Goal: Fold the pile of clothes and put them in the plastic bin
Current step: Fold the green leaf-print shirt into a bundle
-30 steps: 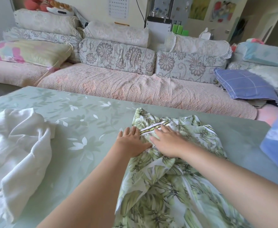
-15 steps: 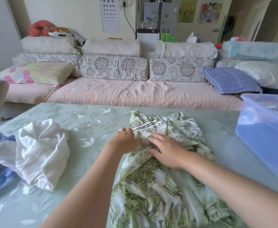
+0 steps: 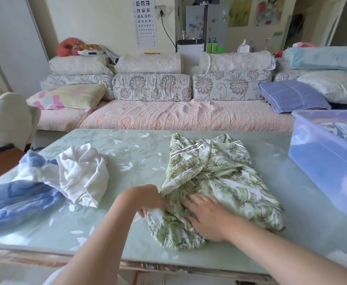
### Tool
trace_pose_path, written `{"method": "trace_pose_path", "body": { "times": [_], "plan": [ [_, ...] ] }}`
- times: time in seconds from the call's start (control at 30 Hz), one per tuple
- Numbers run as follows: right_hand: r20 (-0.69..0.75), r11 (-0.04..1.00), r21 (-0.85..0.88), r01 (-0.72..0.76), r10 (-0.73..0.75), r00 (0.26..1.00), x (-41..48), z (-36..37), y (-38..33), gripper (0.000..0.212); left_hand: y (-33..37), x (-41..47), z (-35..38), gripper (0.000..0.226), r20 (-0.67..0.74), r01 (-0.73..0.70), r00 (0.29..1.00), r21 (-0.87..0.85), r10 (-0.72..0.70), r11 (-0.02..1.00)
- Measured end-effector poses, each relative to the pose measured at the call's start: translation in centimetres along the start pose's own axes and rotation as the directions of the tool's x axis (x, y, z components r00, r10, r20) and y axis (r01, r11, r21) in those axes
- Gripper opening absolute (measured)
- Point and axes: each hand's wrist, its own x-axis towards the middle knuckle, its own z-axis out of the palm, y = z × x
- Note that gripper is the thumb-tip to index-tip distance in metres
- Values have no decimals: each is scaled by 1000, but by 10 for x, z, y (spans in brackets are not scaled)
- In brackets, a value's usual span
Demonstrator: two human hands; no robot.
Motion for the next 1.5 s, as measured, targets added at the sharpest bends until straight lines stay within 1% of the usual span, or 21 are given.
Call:
{"method": "trace_pose_path", "body": {
  "times": [0.1, 0.17, 0.23, 0.33, 0.43, 0.53, 0.63, 0.73, 0.77, 0.8, 0.87, 0.9, 0.97, 1.03, 1.1, 1.17, 1.23, 1.3, 1.37, 1.43, 1.5],
  "plan": [
    [-10, 995, -81, -51, 50, 999, -1, 7, -4, 62, 9, -14, 2, 22, -91, -42, 995, -169, 27, 985],
    [-40, 997, -35, -65, 63, 997, -1, 5, -3, 61, 14, -26, 1, 20, -176, -120, 982, -282, 71, 952],
    [-125, 999, 44, -32, 37, 991, -3, 2, -1, 62, 13, -36, 2, 17, -190, -173, 976, -387, 106, 906],
    [-242, 989, 133, 65, -31, 970, -11, -2, -4, 48, 10, -46, 2, 14, -292, -245, 951, -503, 105, 829],
    [-102, 982, -1, 187, -186, 977, -20, 4, -17, 47, 17, -47, 3, 14, -357, -322, 924, -539, 135, 778],
    [-16, 990, 28, 142, -141, 990, -28, -3, -16, 36, 31, -50, 7, 21, -371, -382, 902, -444, 221, 810],
    [-251, 995, 76, -67, 84, 964, -37, -25, 2, 28, 51, -57, 19, 28, -297, -422, 901, -438, 316, 793],
    [-499, 968, 153, -201, 251, 829, -44, -37, 32, 22, 67, -59, 35, 52, -54, -442, 879, -462, 473, 768],
    [-520, 965, 184, -188, 258, 814, -47, -36, 39, 25, 71, -60, 40, 59, 78, -434, 853, -441, 515, 785],
    [-491, 968, 193, -161, 237, 838, -49, -34, 45, 34, 74, -62, 43, 62, 194, -428, 823, -406, 534, 807],
    [-350, 977, 195, -90, 155, 924, -51, -25, 48, 54, 75, -62, 44, 52, 254, -430, 794, -406, 552, 806],
    [-277, 978, 200, -67, 122, 953, -51, -18, 47, 61, 74, -58, 42, 43, 177, -447, 804, -451, 568, 773],
    [-203, 972, 226, -58, 105, 973, -50, -11, 44, 68, 68, -48, 39, 36, -128, -507, 847, -490, 516, 709],
    [-199, 967, 251, -52, 104, 974, -48, -9, 42, 76, 60, -35, 37, 41, -454, -576, 794, -345, 405, 741],
    [-186, 977, 211, -25, 65, 980, -45, -8, 43, 81, 54, -23, 42, 40, -601, -592, 686, -132, 411, 795],
    [-173, 991, 135, 15, 9, 985, -42, -8, 43, 75, 48, -14, 53, 33, -551, -560, 670, 65, 497, 826],
    [-215, 993, 89, 77, -56, 975, -41, -8, 46, 58, 45, -7, 69, 53, -387, -478, 761, 210, 522, 853],
    [-305, 992, 20, 126, -114, 945, -39, -11, 51, 42, 44, -3, 83, 71, -248, -423, 845, 232, 473, 876],
    [-399, 990, -42, 131, -137, 907, -37, -16, 58, 34, 44, 1, 89, 70, -198, -393, 872, 259, 447, 882],
    [-347, 995, -38, 93, -100, 933, -38, -20, 61, 38, 46, 2, 86, 71, -171, -362, 885, 333, 434, 871],
    [-193, 996, 73, 49, -34, 981, -40, -22, 57, 48, 50, 3, 76, 80, -150, -333, 895, 399, 420, 854]
  ]
}}
